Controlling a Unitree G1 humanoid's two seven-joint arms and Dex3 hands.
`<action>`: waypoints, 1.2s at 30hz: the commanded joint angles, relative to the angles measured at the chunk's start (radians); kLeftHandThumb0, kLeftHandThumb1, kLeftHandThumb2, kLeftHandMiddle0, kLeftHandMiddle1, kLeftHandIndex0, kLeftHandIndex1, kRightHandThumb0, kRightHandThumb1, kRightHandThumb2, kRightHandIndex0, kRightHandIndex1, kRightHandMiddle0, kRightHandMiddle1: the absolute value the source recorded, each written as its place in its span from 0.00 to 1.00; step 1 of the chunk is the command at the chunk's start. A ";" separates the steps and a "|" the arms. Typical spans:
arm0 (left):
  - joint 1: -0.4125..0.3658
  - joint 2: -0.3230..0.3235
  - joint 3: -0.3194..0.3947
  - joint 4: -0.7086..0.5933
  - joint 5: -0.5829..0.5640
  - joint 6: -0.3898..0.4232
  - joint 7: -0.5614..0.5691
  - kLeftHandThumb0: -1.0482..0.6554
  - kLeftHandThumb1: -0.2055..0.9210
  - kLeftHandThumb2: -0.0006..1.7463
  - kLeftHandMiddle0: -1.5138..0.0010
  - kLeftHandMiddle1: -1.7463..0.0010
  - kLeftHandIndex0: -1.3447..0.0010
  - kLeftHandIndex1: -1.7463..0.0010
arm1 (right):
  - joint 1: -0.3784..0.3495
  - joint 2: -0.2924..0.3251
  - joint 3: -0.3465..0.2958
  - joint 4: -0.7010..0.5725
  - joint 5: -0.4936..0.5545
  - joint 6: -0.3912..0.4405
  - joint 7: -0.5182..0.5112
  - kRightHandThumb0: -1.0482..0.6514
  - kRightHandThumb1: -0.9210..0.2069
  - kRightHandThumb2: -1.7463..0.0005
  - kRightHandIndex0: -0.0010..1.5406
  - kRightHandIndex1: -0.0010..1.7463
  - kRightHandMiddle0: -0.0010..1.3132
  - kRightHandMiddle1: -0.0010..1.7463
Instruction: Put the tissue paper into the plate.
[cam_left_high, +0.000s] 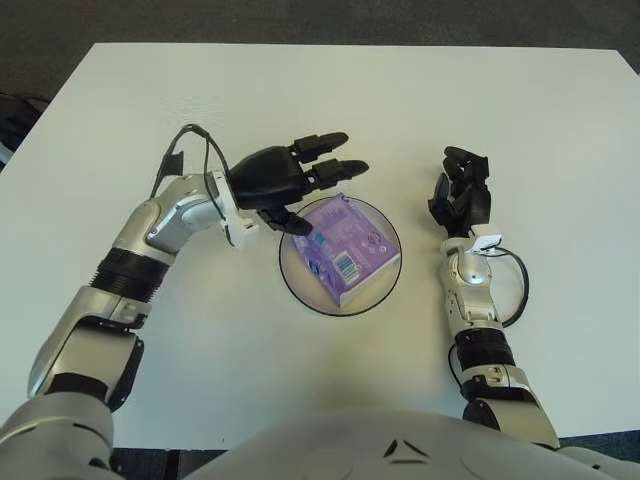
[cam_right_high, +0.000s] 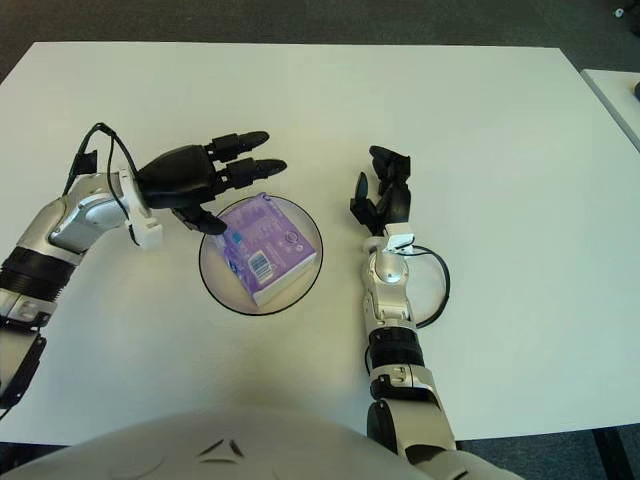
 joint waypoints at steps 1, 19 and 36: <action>0.057 -0.043 0.053 -0.040 -0.080 0.063 0.044 0.09 1.00 0.56 1.00 1.00 1.00 0.99 | 0.113 0.018 -0.003 0.150 0.019 0.085 0.013 0.31 0.02 0.60 0.17 0.37 0.02 0.70; -0.003 -0.255 0.162 0.176 -0.337 0.145 0.173 0.17 1.00 0.57 1.00 1.00 1.00 1.00 | 0.109 0.013 -0.011 0.168 0.020 0.074 0.029 0.30 0.02 0.60 0.16 0.36 0.00 0.69; 0.069 -0.326 0.254 -0.011 -0.382 0.394 0.248 0.11 1.00 0.61 0.95 0.99 0.98 0.93 | 0.110 0.008 -0.016 0.170 0.020 0.077 0.041 0.29 0.00 0.61 0.16 0.35 0.00 0.69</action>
